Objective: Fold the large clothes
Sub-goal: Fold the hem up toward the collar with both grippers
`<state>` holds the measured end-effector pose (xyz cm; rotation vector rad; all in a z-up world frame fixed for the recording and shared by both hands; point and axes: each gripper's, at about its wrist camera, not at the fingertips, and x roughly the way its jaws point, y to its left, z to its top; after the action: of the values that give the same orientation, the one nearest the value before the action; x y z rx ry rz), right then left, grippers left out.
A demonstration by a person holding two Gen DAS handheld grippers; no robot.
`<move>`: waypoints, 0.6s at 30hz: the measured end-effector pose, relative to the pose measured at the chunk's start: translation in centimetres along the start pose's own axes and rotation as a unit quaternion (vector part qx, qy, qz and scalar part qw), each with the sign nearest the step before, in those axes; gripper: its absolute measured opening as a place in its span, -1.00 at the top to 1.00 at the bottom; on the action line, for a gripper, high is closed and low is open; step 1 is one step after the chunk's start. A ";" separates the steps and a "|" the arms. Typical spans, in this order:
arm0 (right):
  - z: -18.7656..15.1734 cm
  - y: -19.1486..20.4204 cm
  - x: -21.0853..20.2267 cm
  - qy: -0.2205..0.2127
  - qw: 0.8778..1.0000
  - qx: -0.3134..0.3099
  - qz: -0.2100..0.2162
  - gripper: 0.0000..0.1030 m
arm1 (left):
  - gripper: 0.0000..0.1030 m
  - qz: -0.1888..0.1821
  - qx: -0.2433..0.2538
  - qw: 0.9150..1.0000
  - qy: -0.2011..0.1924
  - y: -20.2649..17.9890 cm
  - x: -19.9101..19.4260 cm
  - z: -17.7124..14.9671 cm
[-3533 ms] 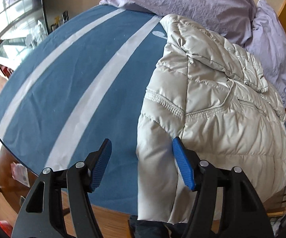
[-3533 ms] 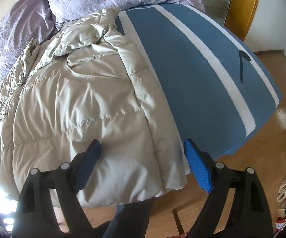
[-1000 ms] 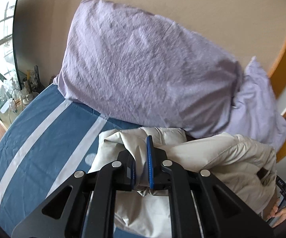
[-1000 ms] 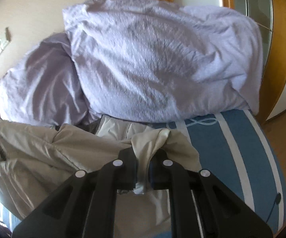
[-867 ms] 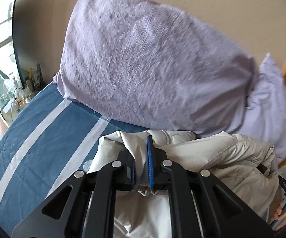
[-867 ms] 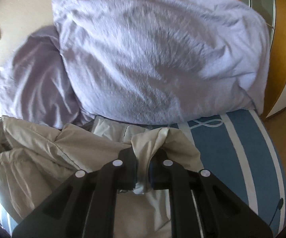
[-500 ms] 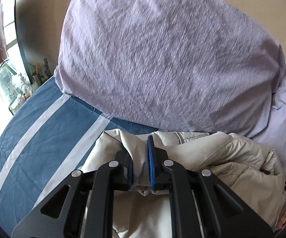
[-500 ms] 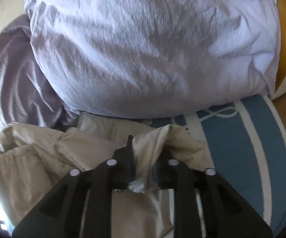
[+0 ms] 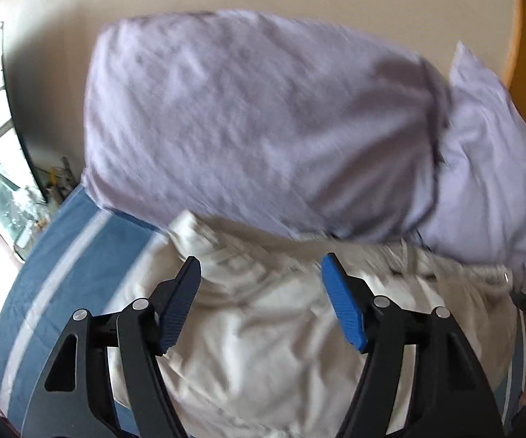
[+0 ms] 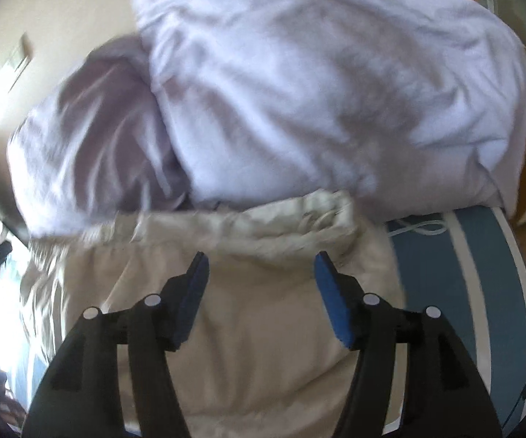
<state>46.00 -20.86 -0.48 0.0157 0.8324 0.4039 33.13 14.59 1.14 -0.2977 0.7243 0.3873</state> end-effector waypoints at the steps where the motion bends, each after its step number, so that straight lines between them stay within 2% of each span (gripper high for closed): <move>1: -0.5 1.0 0.3 0.008 1.000 -0.014 0.005 -0.17 | -0.35 -0.005 0.003 1.000 0.006 -0.6 0.2 -0.6; 9: -2.9 4.5 2.9 0.045 0.997 -0.056 0.006 -0.17 | -0.35 -0.011 0.012 0.999 0.045 -3.3 2.7 -4.2; 18: -4.1 5.2 6.8 0.056 0.996 -0.063 -0.036 -0.21 | -0.50 0.036 0.032 0.999 0.025 -4.4 4.9 -5.7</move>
<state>45.35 -14.22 -7.22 -0.1557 0.9147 0.3921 35.11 9.63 -5.77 -0.2222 0.7968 0.4264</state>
